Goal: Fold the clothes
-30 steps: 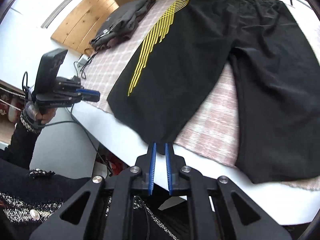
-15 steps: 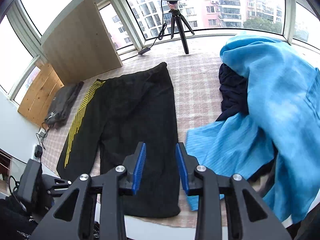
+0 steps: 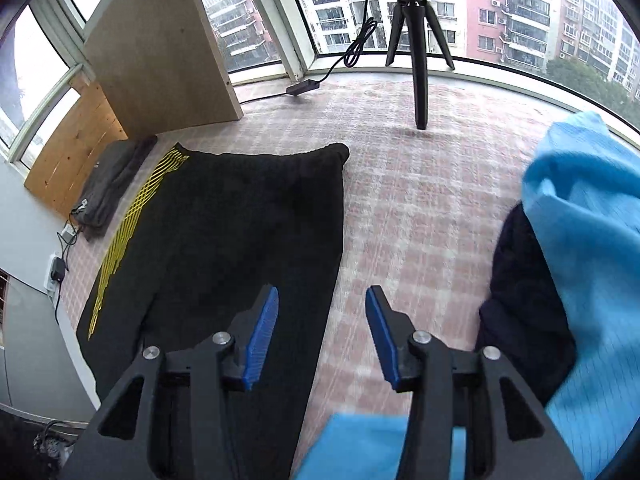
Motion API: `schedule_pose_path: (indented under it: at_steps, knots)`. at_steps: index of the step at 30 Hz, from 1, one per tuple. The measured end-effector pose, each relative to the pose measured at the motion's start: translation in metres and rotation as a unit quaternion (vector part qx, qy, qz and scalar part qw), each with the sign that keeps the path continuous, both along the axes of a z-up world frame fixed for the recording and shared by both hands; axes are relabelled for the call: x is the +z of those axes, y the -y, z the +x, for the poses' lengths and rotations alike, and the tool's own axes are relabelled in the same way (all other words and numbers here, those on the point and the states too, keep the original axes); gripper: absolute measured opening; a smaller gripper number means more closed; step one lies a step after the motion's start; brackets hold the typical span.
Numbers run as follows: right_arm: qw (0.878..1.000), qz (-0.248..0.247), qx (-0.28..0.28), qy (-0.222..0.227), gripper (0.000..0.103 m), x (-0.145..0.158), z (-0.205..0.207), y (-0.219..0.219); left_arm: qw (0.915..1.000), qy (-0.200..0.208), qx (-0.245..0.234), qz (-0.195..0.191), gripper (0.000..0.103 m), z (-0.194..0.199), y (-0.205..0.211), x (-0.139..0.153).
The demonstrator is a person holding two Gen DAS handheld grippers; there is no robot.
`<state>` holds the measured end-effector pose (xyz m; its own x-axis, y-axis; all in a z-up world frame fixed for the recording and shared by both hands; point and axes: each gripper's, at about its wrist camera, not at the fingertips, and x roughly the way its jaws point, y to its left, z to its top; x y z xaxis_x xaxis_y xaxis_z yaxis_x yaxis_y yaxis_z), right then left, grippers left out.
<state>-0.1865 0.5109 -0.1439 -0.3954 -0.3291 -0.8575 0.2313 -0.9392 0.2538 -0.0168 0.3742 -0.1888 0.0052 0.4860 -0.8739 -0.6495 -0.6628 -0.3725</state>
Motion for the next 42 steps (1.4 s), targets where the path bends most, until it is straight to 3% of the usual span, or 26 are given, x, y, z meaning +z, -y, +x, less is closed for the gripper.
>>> schedule_pose_path:
  at_steps: [3, 8, 9, 10, 11, 15, 18, 21, 25, 27, 29, 31, 32, 34, 35, 36, 38, 42]
  knots:
    - [1.000, 0.004, -0.011, 0.017, 0.045, -0.028, -0.053, 0.015, 0.9966, -0.003, 0.074, 0.035, 0.003, -0.004, 0.049, 0.025]
    - [0.999, 0.020, -0.015, 0.042, 0.045, -0.060, -0.103, 0.040, 0.9782, -0.003, 0.195, 0.072, 0.003, -0.004, 0.130, 0.047]
    - [0.999, 0.019, -0.012, 0.045, 0.035, -0.062, -0.107, 0.044, 0.9739, -0.001, 0.213, 0.078, 0.003, -0.003, 0.144, 0.048]
    - [0.999, 0.014, -0.007, 0.047, 0.012, -0.062, -0.110, 0.048, 0.9696, 0.001, 0.230, 0.085, 0.003, -0.002, 0.157, 0.049]
    - [0.999, 0.006, -0.001, 0.045, 0.006, -0.059, -0.111, 0.053, 0.9646, 0.004, 0.246, 0.094, 0.003, -0.002, 0.170, 0.049]
    - [0.998, -0.049, 0.029, -0.001, 0.005, -0.013, -0.108, 0.084, 0.9452, 0.004, 0.302, 0.125, 0.003, 0.009, 0.222, 0.050]
    - [0.995, -0.071, 0.066, -0.035, 0.005, 0.028, -0.109, 0.136, 0.9321, -0.010, 0.339, 0.126, 0.003, 0.021, 0.264, 0.053]
    - [0.989, -0.072, 0.113, -0.067, 0.004, 0.059, -0.112, 0.200, 0.9133, -0.024, 0.386, 0.127, 0.003, 0.034, 0.313, 0.053]
    - [0.985, -0.035, 0.153, -0.074, 0.004, 0.055, -0.130, 0.298, 0.8850, -0.027, 0.451, 0.112, 0.001, 0.046, 0.377, 0.035]
    - [0.984, 0.008, 0.168, -0.065, 0.004, 0.038, -0.142, 0.338, 0.8768, -0.024, 0.470, 0.099, 0.001, 0.046, 0.396, 0.022]
    - [0.980, 0.072, 0.181, -0.043, 0.007, 0.019, -0.152, 0.367, 0.8755, -0.013, 0.474, 0.094, 0.000, 0.043, 0.405, 0.013]
    - [0.976, 0.083, 0.199, -0.020, 0.010, 0.011, -0.153, 0.370, 0.8741, -0.002, 0.478, 0.089, 0.004, 0.040, 0.413, 0.004]
    - [0.976, 0.080, 0.203, -0.017, 0.014, 0.012, -0.149, 0.361, 0.8733, 0.004, 0.479, 0.086, 0.012, 0.038, 0.417, -0.001]
    - [0.975, 0.103, 0.196, -0.028, 0.046, 0.013, -0.143, 0.338, 0.8717, 0.015, 0.483, 0.081, 0.032, 0.035, 0.425, -0.011]
    - [0.974, 0.118, 0.192, -0.037, 0.052, 0.014, -0.141, 0.324, 0.8772, 0.015, 0.474, 0.078, 0.040, 0.031, 0.424, -0.011]
    - [0.972, 0.131, 0.188, -0.045, 0.052, 0.014, -0.141, 0.311, 0.8854, 0.012, 0.459, 0.075, 0.041, 0.025, 0.420, -0.010]
    - [0.973, 0.143, 0.174, -0.042, 0.052, 0.010, -0.148, 0.286, 0.8997, 0.014, 0.432, 0.060, 0.041, 0.014, 0.411, -0.010]
    - [0.979, 0.127, 0.160, -0.020, 0.052, -0.002, -0.170, 0.256, 0.9184, 0.033, 0.394, 0.022, 0.041, -0.007, 0.396, -0.019]
